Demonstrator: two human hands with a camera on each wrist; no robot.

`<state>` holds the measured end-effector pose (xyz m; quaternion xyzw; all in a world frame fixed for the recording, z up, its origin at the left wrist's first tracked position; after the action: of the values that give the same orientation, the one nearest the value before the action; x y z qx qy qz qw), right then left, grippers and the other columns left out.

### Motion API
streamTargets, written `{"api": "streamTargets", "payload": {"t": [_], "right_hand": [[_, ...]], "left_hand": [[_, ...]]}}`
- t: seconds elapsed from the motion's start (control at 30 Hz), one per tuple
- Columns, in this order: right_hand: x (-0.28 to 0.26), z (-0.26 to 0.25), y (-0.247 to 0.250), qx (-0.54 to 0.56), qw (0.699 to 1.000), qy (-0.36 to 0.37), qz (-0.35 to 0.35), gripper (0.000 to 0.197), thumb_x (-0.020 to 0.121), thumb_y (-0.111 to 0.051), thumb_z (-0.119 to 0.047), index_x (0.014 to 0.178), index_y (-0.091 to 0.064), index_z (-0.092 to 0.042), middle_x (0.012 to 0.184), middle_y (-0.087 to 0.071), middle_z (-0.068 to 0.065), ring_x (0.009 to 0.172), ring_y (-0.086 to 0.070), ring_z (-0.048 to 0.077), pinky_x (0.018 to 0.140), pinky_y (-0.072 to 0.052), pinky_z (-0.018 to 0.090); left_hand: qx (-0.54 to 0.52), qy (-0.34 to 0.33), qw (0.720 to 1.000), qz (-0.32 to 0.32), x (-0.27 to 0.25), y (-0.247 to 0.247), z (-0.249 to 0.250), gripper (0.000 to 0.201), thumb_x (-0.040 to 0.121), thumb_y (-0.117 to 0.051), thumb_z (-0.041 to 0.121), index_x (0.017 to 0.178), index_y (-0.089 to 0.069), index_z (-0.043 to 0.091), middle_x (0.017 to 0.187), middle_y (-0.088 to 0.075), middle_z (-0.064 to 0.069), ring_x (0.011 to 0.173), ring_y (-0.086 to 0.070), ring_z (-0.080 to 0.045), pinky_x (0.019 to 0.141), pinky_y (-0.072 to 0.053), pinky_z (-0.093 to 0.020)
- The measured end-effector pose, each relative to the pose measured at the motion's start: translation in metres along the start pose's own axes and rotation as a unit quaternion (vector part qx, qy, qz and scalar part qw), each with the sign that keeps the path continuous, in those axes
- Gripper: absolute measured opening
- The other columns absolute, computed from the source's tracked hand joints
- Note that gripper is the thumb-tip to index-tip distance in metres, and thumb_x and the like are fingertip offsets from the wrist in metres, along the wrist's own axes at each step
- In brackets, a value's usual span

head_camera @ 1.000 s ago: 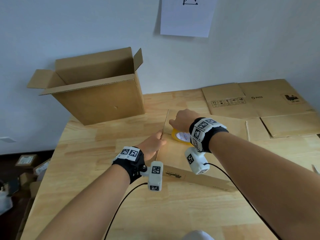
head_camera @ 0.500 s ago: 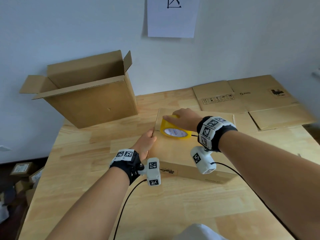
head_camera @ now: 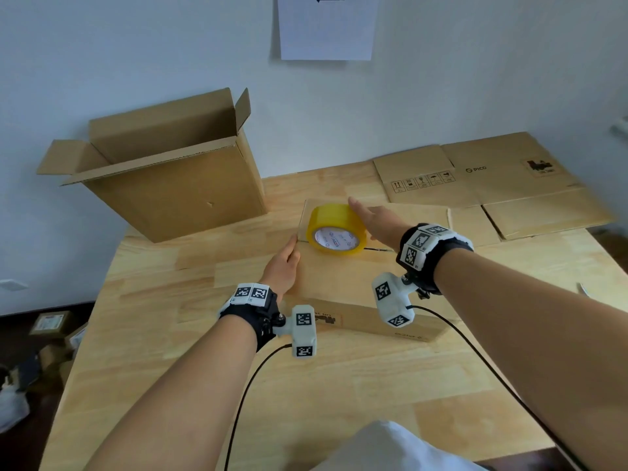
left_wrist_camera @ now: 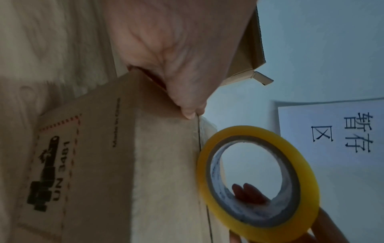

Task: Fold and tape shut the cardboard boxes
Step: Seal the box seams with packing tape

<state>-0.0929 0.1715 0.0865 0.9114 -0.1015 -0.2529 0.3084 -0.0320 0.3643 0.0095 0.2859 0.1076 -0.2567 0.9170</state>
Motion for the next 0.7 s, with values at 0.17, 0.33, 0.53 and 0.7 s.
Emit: {"api": "streamTargets", "payload": {"t": [0.17,0.33,0.53,0.7], "right_hand": [[0.007,0.008,-0.001,0.026,1.000,-0.003,0.001,0.075,0.096,-0.017,-0.060,0.132,-0.051,-0.004,0.132,-0.053,0.018,0.107,-0.058,0.032,0.088,-0.036,0.034],[0.011,0.013,-0.001,0.036,0.999,-0.012,-0.002,0.079,0.095,-0.015,-0.062,0.137,-0.044,-0.003,0.134,-0.051,0.018,0.115,-0.055,0.030,0.095,-0.034,0.036],[0.022,0.016,0.006,0.081,0.997,0.005,0.007,0.075,0.095,-0.016,-0.062,0.127,-0.056,-0.007,0.125,-0.060,0.010,0.111,-0.057,0.026,0.102,-0.040,0.041],[0.031,0.033,0.028,0.038,0.998,0.018,0.051,0.045,0.101,-0.030,-0.041,0.119,-0.058,-0.011,0.121,-0.061,0.006,0.108,-0.057,0.023,0.092,-0.040,0.032]], "left_hand": [[0.084,-0.030,0.995,0.043,-0.009,-0.001,0.005,0.046,0.105,-0.026,0.029,0.150,-0.020,0.034,0.141,-0.049,-0.006,0.109,-0.057,-0.023,0.075,-0.034,-0.018],[0.106,-0.038,0.992,0.052,-0.006,-0.001,0.006,0.046,0.105,-0.027,0.028,0.150,-0.022,0.031,0.110,-0.064,-0.006,0.092,-0.055,-0.019,0.063,-0.032,-0.017],[0.119,-0.036,0.991,0.048,0.012,0.002,0.008,0.046,0.105,-0.027,0.027,0.150,-0.023,0.030,0.107,-0.063,-0.015,0.096,-0.059,-0.027,0.070,-0.033,-0.019],[0.127,-0.037,0.990,0.043,0.026,0.005,0.014,0.045,0.105,-0.027,0.027,0.150,-0.024,0.031,0.118,-0.062,-0.018,0.096,-0.057,-0.027,0.073,-0.034,-0.021]]}}
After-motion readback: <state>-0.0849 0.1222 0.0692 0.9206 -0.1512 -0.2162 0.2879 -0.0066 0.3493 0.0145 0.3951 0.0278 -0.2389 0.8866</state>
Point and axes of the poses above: each hand's wrist, its own x-axis towards the middle knuckle, its own y-axis out of the back of the hand, z = x × y, the point moved 6 cm from there along x, towards the middle knuckle
